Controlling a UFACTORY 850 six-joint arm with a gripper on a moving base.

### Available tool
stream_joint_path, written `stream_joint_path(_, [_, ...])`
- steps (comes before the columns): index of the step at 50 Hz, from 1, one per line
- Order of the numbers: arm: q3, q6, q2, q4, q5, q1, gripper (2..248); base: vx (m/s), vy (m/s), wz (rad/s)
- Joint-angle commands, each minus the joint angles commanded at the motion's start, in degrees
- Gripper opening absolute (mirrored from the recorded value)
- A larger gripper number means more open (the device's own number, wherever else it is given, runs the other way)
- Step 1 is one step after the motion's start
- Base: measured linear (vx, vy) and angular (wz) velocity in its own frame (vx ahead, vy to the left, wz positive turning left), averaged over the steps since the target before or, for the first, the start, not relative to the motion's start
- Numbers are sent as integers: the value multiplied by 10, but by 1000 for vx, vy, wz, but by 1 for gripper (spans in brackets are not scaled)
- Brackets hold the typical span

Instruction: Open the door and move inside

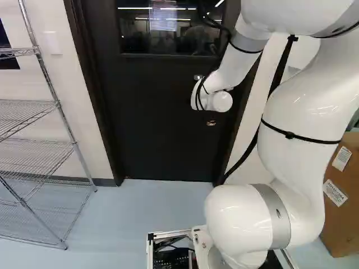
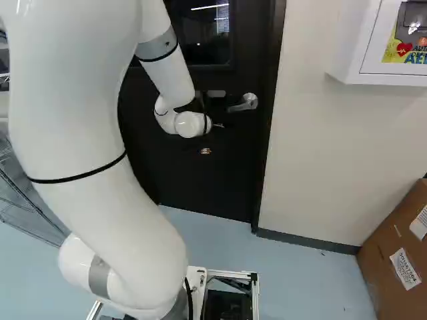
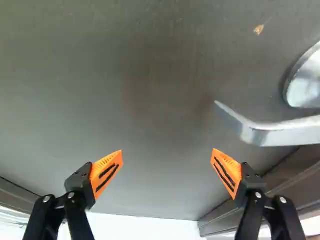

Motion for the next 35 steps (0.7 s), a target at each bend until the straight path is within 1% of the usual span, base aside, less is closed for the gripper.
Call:
stream_joint_path(8, [-1,0,-8,0,0,0,247,0,0,0])
stream_joint_path(20, [2,0,-8,0,0,0,247,0,0,0])
stream_joint_path(26, [15,0,8,0,0,1,247,0,0,0])
stream_joint_path(35, [42,0,44,0,0,2,247,0,0,0])
